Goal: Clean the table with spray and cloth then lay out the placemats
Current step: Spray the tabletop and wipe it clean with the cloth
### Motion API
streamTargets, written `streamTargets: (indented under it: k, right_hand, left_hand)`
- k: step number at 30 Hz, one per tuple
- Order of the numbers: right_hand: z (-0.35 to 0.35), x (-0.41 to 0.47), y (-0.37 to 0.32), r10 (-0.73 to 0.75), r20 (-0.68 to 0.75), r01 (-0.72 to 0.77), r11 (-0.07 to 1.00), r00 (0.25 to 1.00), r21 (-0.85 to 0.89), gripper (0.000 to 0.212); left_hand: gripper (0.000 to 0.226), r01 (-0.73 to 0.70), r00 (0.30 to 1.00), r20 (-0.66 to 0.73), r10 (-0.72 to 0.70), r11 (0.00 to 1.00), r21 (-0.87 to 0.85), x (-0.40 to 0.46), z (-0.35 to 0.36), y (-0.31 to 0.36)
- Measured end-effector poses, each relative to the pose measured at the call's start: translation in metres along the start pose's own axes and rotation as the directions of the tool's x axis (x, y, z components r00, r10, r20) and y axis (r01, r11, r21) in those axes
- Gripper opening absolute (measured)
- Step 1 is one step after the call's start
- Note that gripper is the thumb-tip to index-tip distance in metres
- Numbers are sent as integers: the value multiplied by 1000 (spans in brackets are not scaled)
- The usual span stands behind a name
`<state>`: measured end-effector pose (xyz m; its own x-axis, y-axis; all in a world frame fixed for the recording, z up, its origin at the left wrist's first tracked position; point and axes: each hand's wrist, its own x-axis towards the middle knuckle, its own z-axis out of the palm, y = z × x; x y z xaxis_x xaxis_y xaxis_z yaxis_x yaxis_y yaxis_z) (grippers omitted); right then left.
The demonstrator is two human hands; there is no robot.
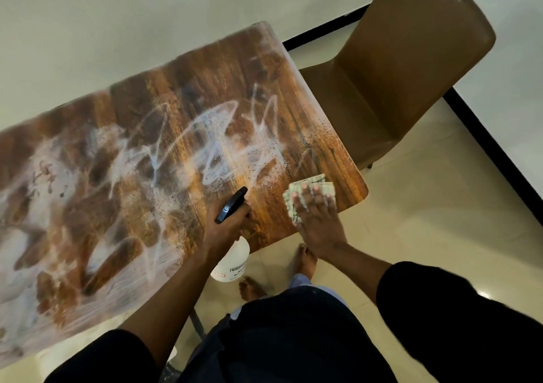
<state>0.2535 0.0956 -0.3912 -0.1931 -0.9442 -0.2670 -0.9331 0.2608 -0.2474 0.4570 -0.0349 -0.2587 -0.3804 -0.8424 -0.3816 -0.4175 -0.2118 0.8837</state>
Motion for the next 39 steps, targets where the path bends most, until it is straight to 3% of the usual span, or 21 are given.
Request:
streamTargets:
  k: [3, 5, 8, 11, 13, 15, 22, 28, 33, 39]
  right_hand:
    - [15, -1, -53, -285, 72, 286, 958, 956, -12, 68]
    - [20, -1, -77, -421, 126, 428, 903, 898, -30, 67]
    - [21, 3, -81, -459, 157, 473, 879, 874, -65, 68]
    - [12, 9, -65, -323, 118, 332, 941, 939, -70, 70]
    - [1, 16, -52, -112, 98, 115, 993, 989, -28, 72]
    - [-10, 22, -36, 63, 68, -63, 998, 996, -2, 73]
    - [2, 24, -77, 213, 32, -213, 977, 976, -26, 69]
    - [35, 1, -197, -108, 89, 111, 993, 990, -36, 74]
    - [60, -3, -279, -396, 163, 408, 912, 904, -45, 77]
    - [51, 6, -274, -510, 209, 535, 841, 834, -80, 73]
  left_hand:
    - [34, 38, 998, -41, -39, 999, -5, -5, -16, -8]
    - [26, 34, 999, -40, -34, 999, 4, -10, -26, -11]
    - [11, 23, 997, -79, -24, 1000, -18, -20, -44, -13]
    - [12, 18, 994, -111, -24, 998, -55, -29, -64, -28]
    - [25, 35, 992, -122, -41, 998, -56, -34, -78, -42]
    - [23, 53, 989, -133, -60, 997, -52, -41, -89, -54]
    - [26, 37, 982, -180, -55, 994, -102, -68, -121, -80]
    - [23, 26, 973, -227, -50, 994, -107, -85, -155, -98]
    - [25, 19, 962, -269, -46, 995, -103, -101, -187, -113]
    - [23, 83, 936, -329, -124, 987, -136, -121, -209, -138]
